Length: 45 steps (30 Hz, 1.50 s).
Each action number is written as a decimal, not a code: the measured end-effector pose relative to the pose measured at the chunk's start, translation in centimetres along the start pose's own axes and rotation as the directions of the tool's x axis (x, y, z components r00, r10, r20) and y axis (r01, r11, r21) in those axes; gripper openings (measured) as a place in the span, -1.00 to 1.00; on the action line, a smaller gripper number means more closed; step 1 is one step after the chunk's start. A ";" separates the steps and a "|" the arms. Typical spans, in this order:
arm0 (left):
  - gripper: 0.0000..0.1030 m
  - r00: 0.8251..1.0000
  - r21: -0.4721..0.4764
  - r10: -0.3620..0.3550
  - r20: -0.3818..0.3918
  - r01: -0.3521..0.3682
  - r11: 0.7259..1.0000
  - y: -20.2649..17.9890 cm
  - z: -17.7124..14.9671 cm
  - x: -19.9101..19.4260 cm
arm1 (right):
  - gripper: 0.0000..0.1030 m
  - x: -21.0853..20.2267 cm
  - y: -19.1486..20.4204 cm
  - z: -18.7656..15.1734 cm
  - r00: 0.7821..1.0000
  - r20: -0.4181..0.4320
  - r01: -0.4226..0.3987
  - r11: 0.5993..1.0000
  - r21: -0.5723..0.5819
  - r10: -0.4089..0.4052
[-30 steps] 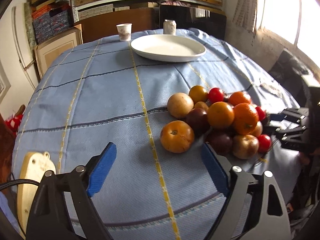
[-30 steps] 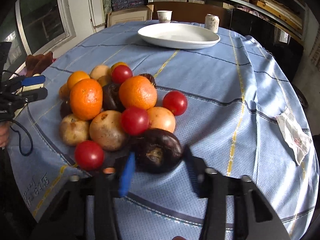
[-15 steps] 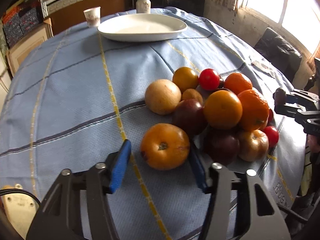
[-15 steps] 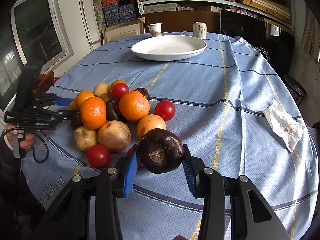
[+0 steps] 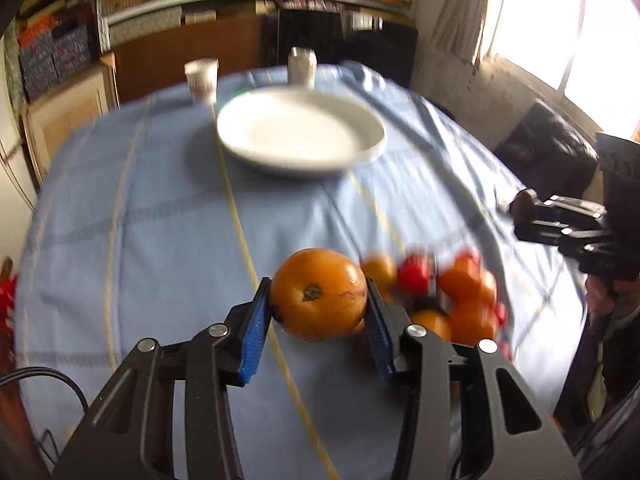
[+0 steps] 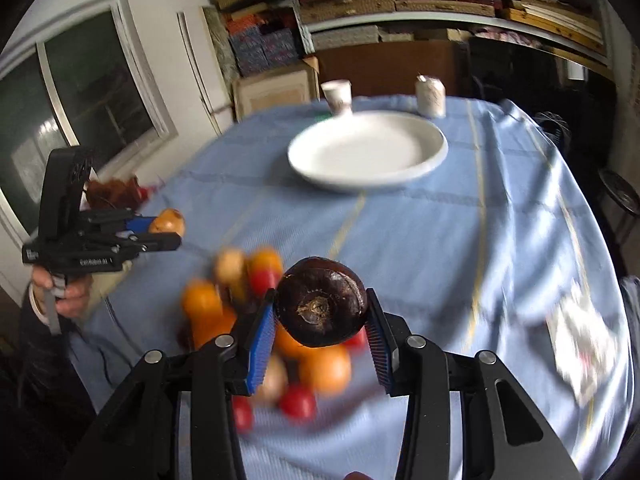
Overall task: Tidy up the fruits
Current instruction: 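Place both held fruits onto the white plate and open both tools, then grasp a tangerine with the right tool while the left tool grasps an orange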
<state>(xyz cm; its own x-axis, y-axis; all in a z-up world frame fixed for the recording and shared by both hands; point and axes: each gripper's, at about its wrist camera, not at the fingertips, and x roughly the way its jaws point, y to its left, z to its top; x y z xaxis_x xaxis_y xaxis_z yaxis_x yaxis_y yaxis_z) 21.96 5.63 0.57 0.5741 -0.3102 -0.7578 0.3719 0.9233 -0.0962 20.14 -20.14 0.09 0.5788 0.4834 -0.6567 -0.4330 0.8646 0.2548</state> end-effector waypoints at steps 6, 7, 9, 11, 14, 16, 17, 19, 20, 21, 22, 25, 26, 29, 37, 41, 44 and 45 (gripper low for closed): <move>-0.15 1.000 -0.035 0.008 0.006 -0.007 0.999 0.1 8.8 5.9 | -0.16 7.3 -3.5 7.7 0.999 0.022 0.022 0.996 0.088 -0.024; -0.15 1.000 -0.047 0.010 -0.012 -0.011 0.999 0.4 10.1 7.7 | -0.16 9.1 -4.2 8.6 0.999 0.006 0.032 0.994 0.100 -0.032; -0.15 0.998 -0.066 0.033 -0.044 -0.036 0.997 0.8 11.9 11.0 | -0.16 12.3 -5.2 9.6 0.997 -0.032 0.072 0.991 0.111 -0.069; -0.15 0.995 -0.083 0.039 -0.095 -0.047 0.995 1.4 13.2 14.4 | -0.16 15.1 -6.2 10.1 0.993 -0.080 0.093 0.989 0.119 -0.084; -0.15 0.987 -0.078 0.080 -0.141 -0.091 0.993 1.9 13.6 17.4 | -0.16 17.0 -6.8 10.1 0.989 -0.105 0.114 0.986 0.119 -0.101; -0.14 0.984 -0.074 0.100 -0.148 -0.112 0.991 2.1 13.8 18.2 | -0.15 17.6 -7.1 10.2 0.990 -0.112 0.101 0.988 0.121 -0.087; -0.14 0.983 -0.073 0.108 -0.148 -0.120 0.990 2.2 13.9 18.4 | -0.15 17.9 -7.1 10.3 0.990 -0.112 0.100 0.988 0.115 -0.087; -0.04 0.983 -0.074 0.117 -0.142 -0.129 0.989 2.3 13.9 18.5 | -0.14 18.1 -7.0 10.5 0.990 -0.106 0.108 0.989 0.101 -0.097; 0.21 0.984 -0.074 0.121 -0.127 -0.131 0.989 2.2 13.9 18.2 | -0.08 18.0 -7.0 10.5 0.991 -0.099 0.104 0.990 0.100 -0.094; 0.33 0.985 -0.077 0.135 -0.107 -0.143 0.987 2.1 14.0 17.7 | -0.04 17.6 -6.9 10.4 0.992 -0.087 0.102 0.989 0.104 -0.093; 0.48 0.984 -0.080 0.153 -0.087 -0.160 0.984 2.0 13.8 16.9 | 0.03 17.1 -6.9 10.3 0.993 -0.074 0.097 0.989 0.109 -0.090; 0.65 0.987 -0.083 0.148 -0.058 -0.153 0.985 1.8 13.4 14.7 | 0.18 14.9 -6.3 9.9 0.996 -0.042 0.086 0.989 0.116 -0.082; 0.65 0.989 -0.089 0.137 -0.053 -0.141 0.986 1.6 13.1 13.8 | 0.18 13.9 -6.0 9.6 0.996 -0.033 0.085 0.990 0.117 -0.081; 0.66 0.990 -0.074 0.140 -0.035 -0.142 0.987 0.9 11.3 10.6 | 0.19 9.8 -4.4 7.8 0.996 -0.001 0.085 0.992 0.093 -0.085; 0.77 0.998 -0.073 0.037 0.050 -0.033 0.997 -2.3 1.1 1.2 | 0.20 0.3 1.3 -2.5 0.995 0.092 0.045 0.998 0.033 -0.048; 0.77 0.994 -0.072 -0.011 0.105 0.019 0.997 -3.7 -3.8 -1.5 | 0.20 -1.3 4.2 -6.4 0.996 0.089 0.015 1.000 -0.019 -0.013; 0.77 0.990 -0.084 -0.035 0.139 0.047 0.995 -4.2 -6.7 -2.7 | 0.20 -1.0 6.3 -7.6 0.997 0.075 0.004 0.998 -0.064 0.001; 0.77 0.988 -0.082 -0.026 0.152 0.039 0.996 -4.4 -7.5 -2.9 | 0.20 -0.8 6.9 -7.8 0.998 0.067 -0.003 0.996 -0.087 0.009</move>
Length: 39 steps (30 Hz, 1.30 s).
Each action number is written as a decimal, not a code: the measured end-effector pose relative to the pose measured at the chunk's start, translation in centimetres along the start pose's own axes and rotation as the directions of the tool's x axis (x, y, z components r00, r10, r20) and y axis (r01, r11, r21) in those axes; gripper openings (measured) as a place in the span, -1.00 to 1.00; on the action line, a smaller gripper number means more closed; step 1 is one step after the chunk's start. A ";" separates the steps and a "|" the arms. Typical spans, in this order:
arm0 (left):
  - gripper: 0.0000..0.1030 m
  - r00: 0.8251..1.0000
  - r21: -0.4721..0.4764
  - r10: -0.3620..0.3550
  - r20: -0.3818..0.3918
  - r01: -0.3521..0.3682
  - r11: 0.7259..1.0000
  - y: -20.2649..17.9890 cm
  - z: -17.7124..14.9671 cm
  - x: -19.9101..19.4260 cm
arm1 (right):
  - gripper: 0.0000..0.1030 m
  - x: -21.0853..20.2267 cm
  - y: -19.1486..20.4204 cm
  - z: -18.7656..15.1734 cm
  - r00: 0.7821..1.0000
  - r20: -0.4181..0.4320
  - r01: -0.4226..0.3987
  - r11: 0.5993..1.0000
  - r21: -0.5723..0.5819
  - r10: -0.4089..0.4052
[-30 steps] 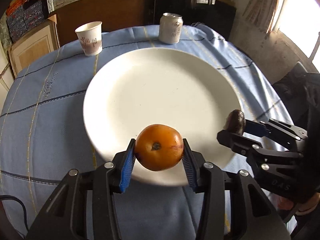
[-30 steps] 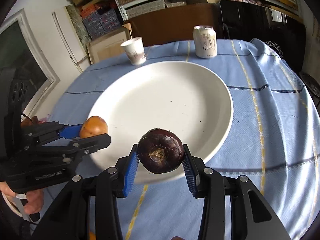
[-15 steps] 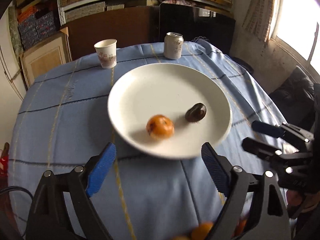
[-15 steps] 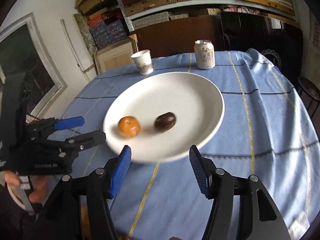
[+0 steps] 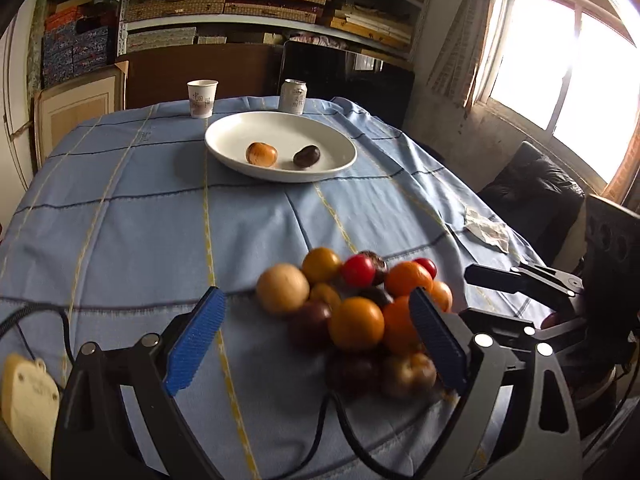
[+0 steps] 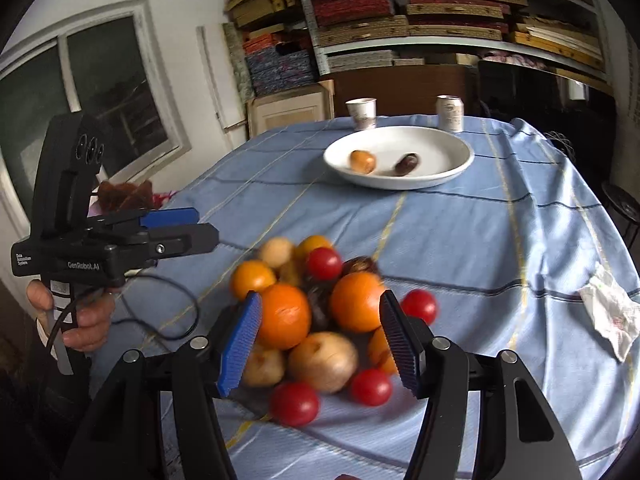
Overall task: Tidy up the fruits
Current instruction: 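Grasp a tangerine with the right tool while the left tool grasps an orange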
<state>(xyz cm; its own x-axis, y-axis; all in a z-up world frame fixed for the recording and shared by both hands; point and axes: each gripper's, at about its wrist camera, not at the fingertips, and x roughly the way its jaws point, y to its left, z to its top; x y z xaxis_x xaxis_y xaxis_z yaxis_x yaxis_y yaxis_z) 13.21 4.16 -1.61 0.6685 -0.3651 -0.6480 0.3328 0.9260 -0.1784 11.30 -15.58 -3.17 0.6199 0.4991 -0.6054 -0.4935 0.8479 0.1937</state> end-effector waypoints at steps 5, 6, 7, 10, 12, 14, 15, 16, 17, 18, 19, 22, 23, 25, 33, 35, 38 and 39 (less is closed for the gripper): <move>0.77 0.996 0.042 0.070 0.057 -0.072 0.997 -0.4 -2.1 -0.7 | 0.20 0.7 1.8 -0.3 1.000 -0.013 0.027 0.998 -0.063 -0.027; 0.77 0.996 0.041 0.068 0.058 -0.070 0.997 -0.2 -2.2 -0.7 | 0.20 0.8 2.0 -0.4 0.999 -0.017 0.027 0.998 -0.063 -0.028; 0.77 0.996 0.039 0.067 0.061 -0.069 0.997 -0.1 -2.3 -0.7 | 0.20 1.0 2.0 -0.3 0.999 -0.026 0.020 0.998 -0.059 -0.021; 0.80 0.996 0.023 0.061 0.065 -0.063 0.998 0.5 -2.4 -0.5 | 0.20 1.5 2.4 -0.3 0.998 -0.040 0.036 0.997 -0.070 -0.039; 0.80 0.997 0.010 0.054 0.062 -0.055 0.998 0.9 -2.5 -0.3 | 0.20 2.0 2.5 -0.2 0.998 -0.053 0.037 0.997 -0.068 -0.040; 0.81 0.997 0.002 0.046 0.057 -0.046 0.999 1.1 -2.7 -0.2 | 0.19 2.4 2.7 -0.1 0.997 -0.063 0.033 0.997 -0.069 -0.037; 0.81 0.998 0.001 0.043 0.055 -0.043 0.999 1.2 -2.7 -0.1 | 0.19 2.6 2.8 -0.1 0.997 -0.066 0.034 0.997 -0.072 -0.039; 0.81 0.998 0.000 0.041 0.052 -0.042 0.999 1.1 -2.7 0.0 | 0.16 2.7 2.8 -0.1 0.997 -0.069 0.037 0.996 -0.076 -0.043; 0.81 0.998 0.000 0.039 0.048 -0.039 0.999 1.2 -2.7 0.1 | 0.13 2.9 2.9 -0.1 0.996 -0.072 0.043 0.996 -0.079 -0.049; 0.81 0.998 0.000 0.039 0.045 -0.039 0.999 1.1 -2.8 0.2 | 0.11 3.1 3.0 0.0 0.996 -0.075 0.049 0.995 -0.083 -0.055; 0.81 0.998 -0.001 0.039 0.044 -0.039 0.999 1.2 -2.8 0.3 | 0.08 3.2 3.0 0.0 0.995 -0.078 0.049 0.995 -0.082 -0.056; 0.81 0.998 -0.005 0.030 0.048 -0.030 1.000 1.2 -2.9 0.2 | 0.07 3.7 2.9 0.0 0.995 -0.088 0.051 0.996 -0.074 -0.057; 0.81 0.998 -0.006 0.027 0.051 -0.027 1.000 1.3 -2.9 0.2 | 0.07 3.8 2.9 0.0 0.994 -0.091 0.051 0.996 -0.072 -0.057; 0.81 0.998 -0.008 0.025 0.054 -0.025 1.000 1.3 -2.9 0.1 | 0.07 4.1 2.8 0.0 0.993 -0.100 0.048 0.997 -0.067 -0.055; 0.81 0.999 -0.011 0.026 0.045 -0.025 1.000 1.3 -2.9 0.3 | -0.19 4.4 2.8 -0.3 0.993 -0.101 0.053 0.997 -0.059 -0.058; 0.81 0.999 -0.006 0.023 0.039 -0.023 1.000 1.3 -2.9 0.4 | -0.20 4.1 2.6 -0.4 0.995 -0.086 0.047 0.998 -0.042 -0.051; 0.81 0.999 0.008 0.024 0.037 -0.024 1.000 1.0 -3.0 0.5 | -0.20 2.5 1.6 -0.5 0.999 -0.033 0.027 1.000 0.014 -0.026; 0.81 0.999 0.011 0.019 0.034 -0.019 1.000 0.9 -2.9 0.6 | -0.20 1.9 1.3 -0.5 1.000 -0.015 0.023 0.999 0.025 -0.023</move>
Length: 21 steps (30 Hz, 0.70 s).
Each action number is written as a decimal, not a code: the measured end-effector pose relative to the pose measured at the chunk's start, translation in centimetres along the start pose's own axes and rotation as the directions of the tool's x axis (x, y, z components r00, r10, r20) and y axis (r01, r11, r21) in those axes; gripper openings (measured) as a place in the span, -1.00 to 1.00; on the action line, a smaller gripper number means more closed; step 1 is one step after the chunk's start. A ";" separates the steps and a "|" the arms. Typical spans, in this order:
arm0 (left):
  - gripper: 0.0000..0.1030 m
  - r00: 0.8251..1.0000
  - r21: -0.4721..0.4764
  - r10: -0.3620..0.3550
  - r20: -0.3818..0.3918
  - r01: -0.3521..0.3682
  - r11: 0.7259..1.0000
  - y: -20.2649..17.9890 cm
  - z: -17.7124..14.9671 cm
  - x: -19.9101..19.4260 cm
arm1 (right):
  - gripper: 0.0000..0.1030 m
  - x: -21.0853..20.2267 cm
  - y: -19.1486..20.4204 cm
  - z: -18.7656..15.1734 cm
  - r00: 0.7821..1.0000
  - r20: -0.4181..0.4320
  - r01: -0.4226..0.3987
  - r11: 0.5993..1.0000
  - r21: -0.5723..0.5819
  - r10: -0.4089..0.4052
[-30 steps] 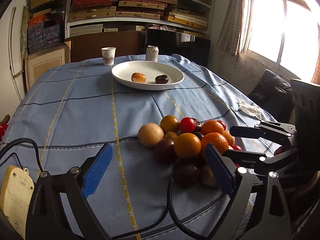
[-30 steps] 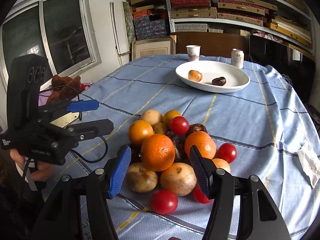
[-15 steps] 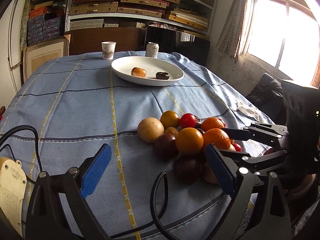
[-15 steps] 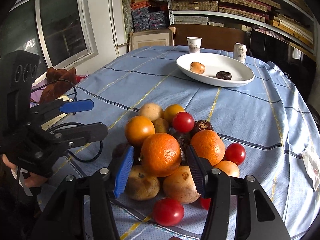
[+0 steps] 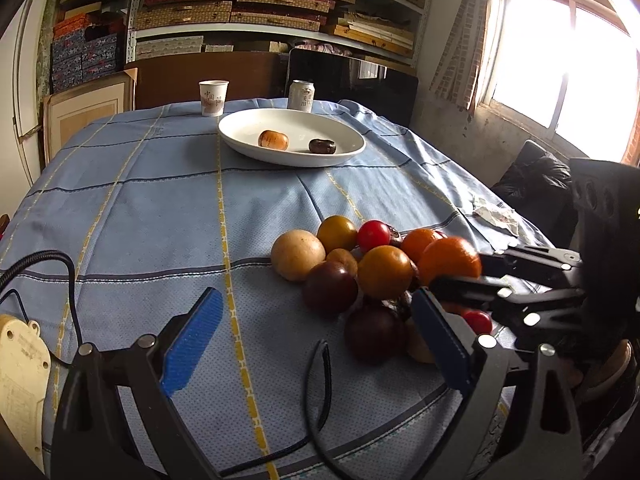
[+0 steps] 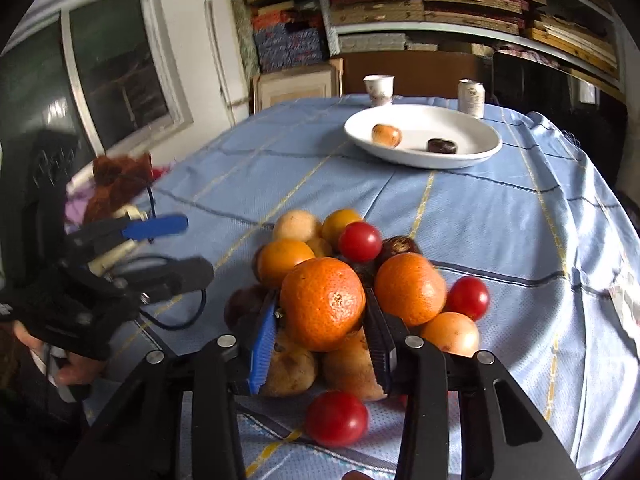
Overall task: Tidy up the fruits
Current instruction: 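Grasp a tangerine with the right tool while the left tool grasps an orange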
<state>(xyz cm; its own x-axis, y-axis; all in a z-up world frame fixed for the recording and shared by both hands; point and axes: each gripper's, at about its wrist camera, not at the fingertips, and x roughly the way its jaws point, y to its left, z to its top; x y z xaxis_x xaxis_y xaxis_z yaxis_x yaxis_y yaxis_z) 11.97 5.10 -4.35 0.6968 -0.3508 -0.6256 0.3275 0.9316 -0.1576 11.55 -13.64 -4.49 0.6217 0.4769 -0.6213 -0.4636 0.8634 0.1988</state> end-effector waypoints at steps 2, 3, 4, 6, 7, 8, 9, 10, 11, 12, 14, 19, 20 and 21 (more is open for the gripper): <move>0.81 1.000 0.000 -0.022 -0.007 0.022 1.000 0.0 0.3 0.1 | -0.20 -1.2 -0.8 -0.1 0.999 0.036 -0.001 1.000 0.022 0.001; 0.81 1.000 0.001 -0.022 -0.009 0.022 1.000 -0.2 0.5 0.2 | -0.20 -1.9 -1.2 -0.3 0.999 0.051 0.002 0.999 0.038 -0.004; 0.81 1.000 0.006 -0.021 -0.006 0.021 1.000 -0.4 0.7 0.2 | -0.20 -2.4 -1.7 -0.4 0.998 0.059 0.002 0.999 0.054 -0.005; 0.81 1.000 0.034 -0.023 0.001 0.023 0.999 -1.2 1.4 0.5 | -0.20 -3.1 -2.6 -0.6 0.997 0.071 -0.004 0.996 0.089 -0.002; 0.81 1.000 0.062 -0.020 -0.001 0.020 0.998 -1.8 1.9 0.8 | -0.20 -3.4 -3.0 -0.7 0.997 0.074 -0.005 0.995 0.101 -0.002; 0.81 1.000 0.089 -0.010 -0.011 0.011 0.996 -2.4 2.4 1.3 | -0.20 -3.6 -3.2 -0.9 0.997 0.077 -0.003 0.994 0.108 -0.005; 0.81 1.000 0.111 0.001 -0.026 0.002 0.994 -2.8 2.8 1.8 | -0.20 -3.8 -3.4 -0.9 0.997 0.079 0.000 0.994 0.112 -0.009; 0.75 0.999 0.139 0.009 -0.039 -0.004 0.990 -3.4 3.3 2.4 | -0.20 -4.0 -3.7 -1.1 0.997 0.082 0.003 0.993 0.119 -0.013; 0.64 0.999 0.173 0.013 -0.050 -0.004 0.985 -3.9 3.7 3.0 | -0.20 -4.1 -4.0 -1.2 0.996 0.085 0.004 0.992 0.126 -0.015; 0.59 0.998 0.208 0.014 -0.069 0.001 0.978 -4.5 4.0 3.7 | -0.20 -4.3 -4.2 -1.3 0.996 0.090 0.004 0.991 0.133 -0.016; 0.40 0.994 0.247 0.029 -0.105 -0.002 0.969 -5.0 4.4 5.1 | -0.20 -4.5 -4.6 -1.5 0.995 0.095 0.008 0.990 0.140 -0.022; 0.14 0.986 0.261 0.014 -0.169 0.031 0.965 -4.8 4.0 7.1 | -0.20 -4.9 -5.6 -1.9 0.996 0.094 -0.017 0.987 0.161 0.001; 0.13 0.986 0.252 0.000 -0.169 0.043 0.967 -4.6 3.9 7.1 | -0.20 -4.9 -5.7 -1.9 0.995 0.097 -0.019 0.986 0.166 0.003; 0.12 0.984 0.243 -0.014 -0.175 0.057 0.968 -4.5 4.0 7.2 | -0.20 -4.8 -5.8 -1.9 0.995 0.099 -0.017 0.986 0.168 0.000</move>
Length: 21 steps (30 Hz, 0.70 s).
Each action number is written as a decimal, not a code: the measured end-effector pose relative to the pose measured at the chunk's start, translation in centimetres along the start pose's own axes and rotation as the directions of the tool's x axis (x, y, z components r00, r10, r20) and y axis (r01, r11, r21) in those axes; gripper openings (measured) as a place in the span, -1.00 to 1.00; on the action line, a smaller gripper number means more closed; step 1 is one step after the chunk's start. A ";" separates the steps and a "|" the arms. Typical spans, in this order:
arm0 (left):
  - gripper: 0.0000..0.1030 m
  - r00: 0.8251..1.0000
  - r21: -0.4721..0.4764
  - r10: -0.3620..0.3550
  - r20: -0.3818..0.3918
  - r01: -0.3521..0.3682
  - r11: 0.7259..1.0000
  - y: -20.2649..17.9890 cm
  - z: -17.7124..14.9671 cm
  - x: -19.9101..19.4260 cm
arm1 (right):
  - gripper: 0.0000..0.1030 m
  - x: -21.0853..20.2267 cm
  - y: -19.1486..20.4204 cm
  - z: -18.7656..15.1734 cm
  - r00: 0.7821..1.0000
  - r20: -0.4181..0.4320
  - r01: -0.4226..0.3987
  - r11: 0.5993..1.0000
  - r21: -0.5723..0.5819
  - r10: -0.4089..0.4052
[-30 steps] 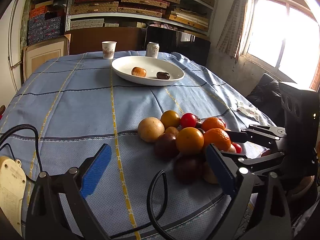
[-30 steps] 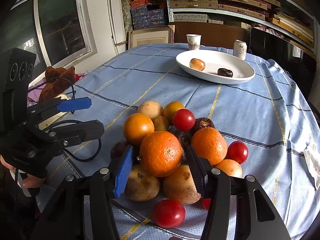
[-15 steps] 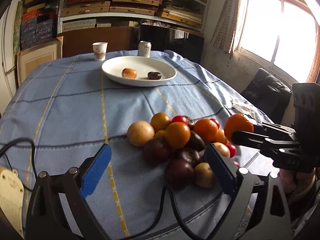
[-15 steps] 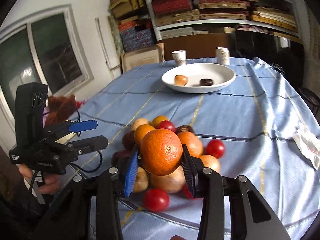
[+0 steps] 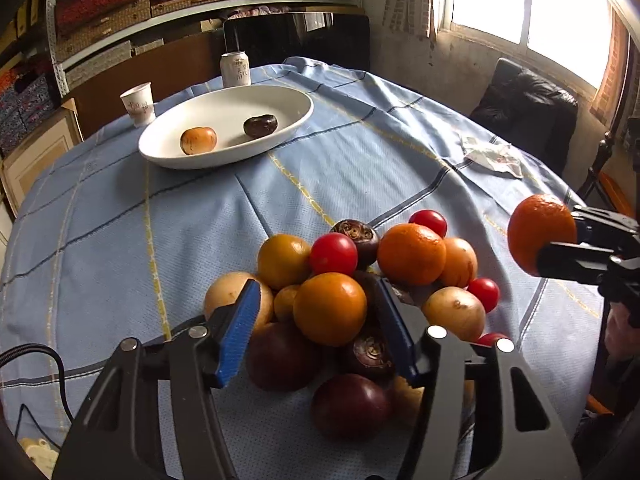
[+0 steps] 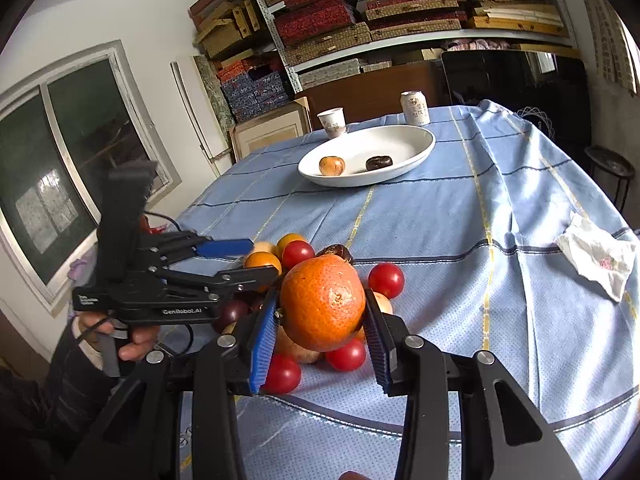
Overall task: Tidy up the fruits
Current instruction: 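Grasp a tangerine with the right tool while the left tool grasps an orange, then carry both fruits to the white plate and release them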
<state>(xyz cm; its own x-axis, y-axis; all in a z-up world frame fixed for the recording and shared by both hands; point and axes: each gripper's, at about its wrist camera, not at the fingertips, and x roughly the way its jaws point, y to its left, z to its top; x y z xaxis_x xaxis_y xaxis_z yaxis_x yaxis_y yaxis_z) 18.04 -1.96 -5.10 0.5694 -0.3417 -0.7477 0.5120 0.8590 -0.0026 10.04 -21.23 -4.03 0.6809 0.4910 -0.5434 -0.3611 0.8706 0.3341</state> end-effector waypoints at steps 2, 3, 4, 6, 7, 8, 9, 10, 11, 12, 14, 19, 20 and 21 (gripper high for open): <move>0.11 1.000 -0.010 -0.017 -0.005 0.017 1.000 0.2 0.0 0.1 | -0.20 0.2 -0.2 -0.1 1.000 -0.001 -0.005 1.000 0.009 0.005; 0.10 1.000 -0.010 -0.024 -0.006 0.024 1.000 0.3 0.0 0.1 | -0.20 0.3 -0.3 -0.1 1.000 -0.004 -0.009 1.000 0.012 0.009; 0.07 0.999 -0.012 -0.038 -0.007 0.038 0.999 0.3 -0.1 0.1 | -0.20 0.4 -0.4 -0.2 1.000 -0.008 -0.011 1.000 0.015 0.011; 0.06 0.997 -0.021 -0.081 -0.019 0.081 0.997 0.6 -0.3 0.2 | -0.20 0.4 -0.3 -0.3 1.000 -0.008 -0.008 1.000 0.012 0.008; 0.06 0.995 -0.024 -0.094 -0.021 0.093 0.995 0.8 -0.4 0.3 | -0.20 0.3 -0.4 -0.3 1.000 -0.006 -0.006 1.000 0.011 0.007; 0.06 0.995 -0.025 -0.101 -0.019 0.100 0.995 0.8 -0.4 0.3 | -0.20 0.3 -0.4 -0.3 1.000 -0.006 -0.007 1.000 0.012 0.007; 0.06 0.994 -0.027 -0.109 -0.020 0.109 0.994 0.8 -0.4 0.3 | -0.20 0.3 -0.4 -0.4 1.000 -0.005 -0.008 1.000 0.014 0.008; 0.04 0.991 -0.031 -0.129 -0.022 0.128 0.991 0.8 -0.3 0.4 | -0.20 0.3 -0.4 -0.4 1.000 -0.003 -0.009 1.000 0.017 0.009; 0.00 0.991 -0.030 -0.135 -0.022 0.134 0.991 0.8 -0.3 0.4 | -0.20 0.3 -0.4 -0.4 1.000 -0.003 -0.009 1.000 0.018 0.009; -0.04 0.989 -0.026 -0.146 -0.023 0.145 0.989 0.7 -0.2 0.4 | -0.20 0.4 -0.4 -0.4 1.000 -0.005 -0.009 1.000 0.019 0.010; -0.08 0.989 -0.022 -0.146 -0.020 0.145 0.989 0.5 -0.3 0.4 | -0.20 0.4 -0.3 -0.4 1.000 -0.008 -0.013 1.000 0.021 0.013; -0.28 0.989 -0.066 -0.145 -0.015 0.144 0.987 1.2 -0.4 0.0 | -0.20 0.3 -0.2 0.0 1.000 -0.007 -0.016 1.000 0.014 0.016; -0.28 0.988 -0.073 -0.152 -0.012 0.151 0.986 1.3 -0.4 -0.2 | -0.20 0.3 -0.2 0.2 1.000 -0.007 -0.022 1.000 0.014 0.022; -0.28 0.989 -0.068 -0.148 -0.005 0.148 0.987 1.2 -0.3 -0.4 | -0.20 0.3 -0.2 0.2 1.000 -0.007 -0.025 1.000 0.015 0.025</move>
<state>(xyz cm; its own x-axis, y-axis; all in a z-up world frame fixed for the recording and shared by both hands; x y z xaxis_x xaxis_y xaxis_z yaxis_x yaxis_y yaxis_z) 18.20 -0.68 -5.01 0.4839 -0.4632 -0.7425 0.5456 0.8230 -0.1579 10.47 -21.30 -4.07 0.6672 0.5130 -0.5400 -0.3687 0.8574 0.3591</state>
